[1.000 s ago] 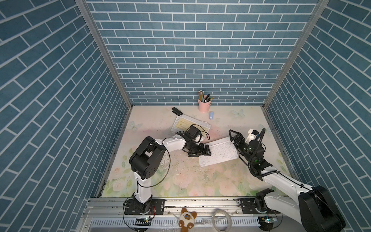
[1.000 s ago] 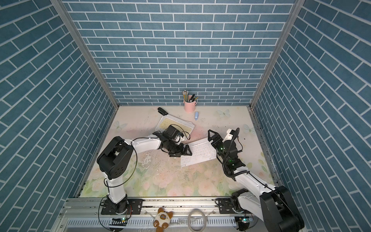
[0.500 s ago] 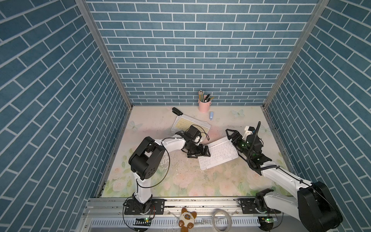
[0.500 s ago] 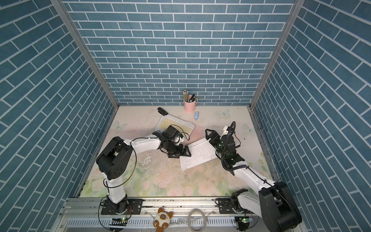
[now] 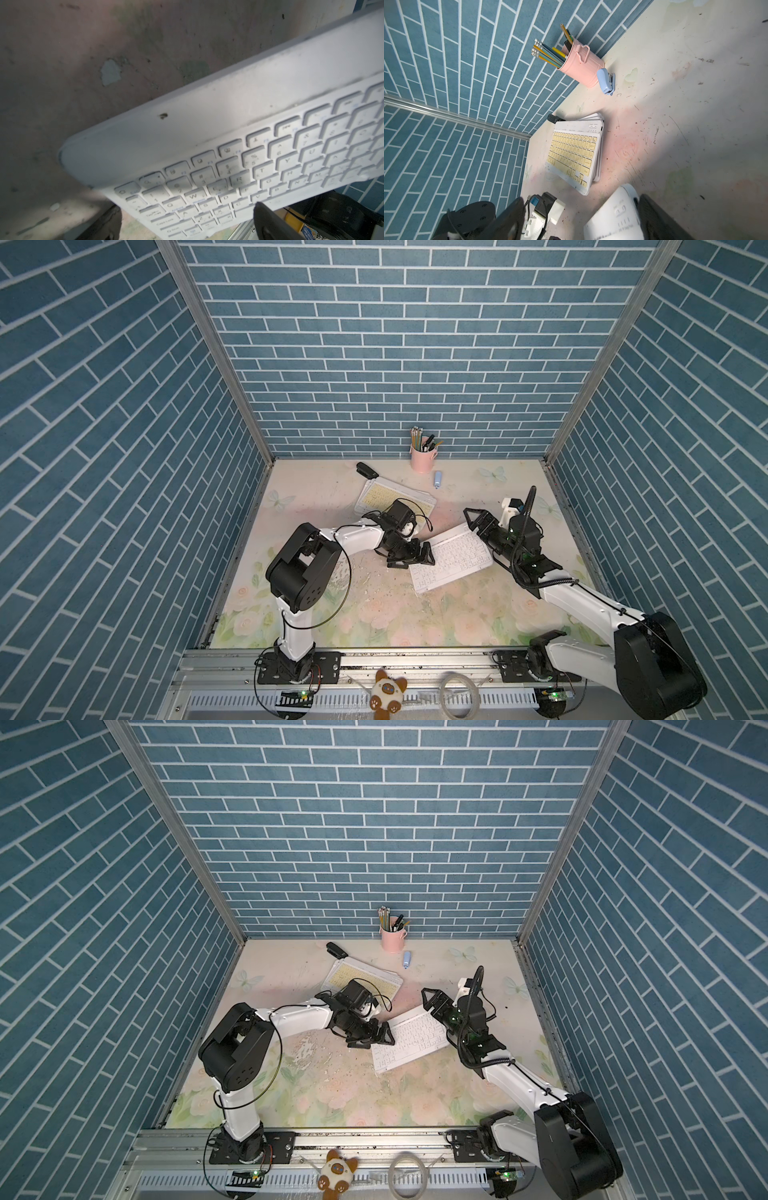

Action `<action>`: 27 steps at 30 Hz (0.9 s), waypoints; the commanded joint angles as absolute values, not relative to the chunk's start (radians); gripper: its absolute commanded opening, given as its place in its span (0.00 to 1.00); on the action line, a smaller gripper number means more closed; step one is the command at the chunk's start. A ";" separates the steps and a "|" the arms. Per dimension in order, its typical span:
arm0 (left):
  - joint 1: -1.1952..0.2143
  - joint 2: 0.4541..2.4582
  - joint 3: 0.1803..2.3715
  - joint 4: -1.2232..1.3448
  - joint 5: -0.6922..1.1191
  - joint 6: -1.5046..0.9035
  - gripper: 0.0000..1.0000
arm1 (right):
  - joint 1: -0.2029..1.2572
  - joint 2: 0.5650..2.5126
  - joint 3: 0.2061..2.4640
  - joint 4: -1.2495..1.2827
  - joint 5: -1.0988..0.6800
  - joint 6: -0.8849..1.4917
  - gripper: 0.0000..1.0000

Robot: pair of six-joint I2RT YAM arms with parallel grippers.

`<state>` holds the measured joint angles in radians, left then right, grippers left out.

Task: Stack the numeric keypads
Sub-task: Pick up the numeric keypad from the center of the board.

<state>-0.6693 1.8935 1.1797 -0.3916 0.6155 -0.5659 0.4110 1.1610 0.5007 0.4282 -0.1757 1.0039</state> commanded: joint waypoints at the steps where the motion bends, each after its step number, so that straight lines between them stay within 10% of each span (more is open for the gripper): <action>1: -0.689 1.933 1.188 -0.296 0.640 -0.540 1.00 | 0.460 1.177 0.492 0.210 -0.442 1.030 0.85; 27: -0.689 1.938 1.198 -0.274 0.632 -0.554 1.00 | 0.460 1.131 0.449 0.351 -0.573 1.028 0.85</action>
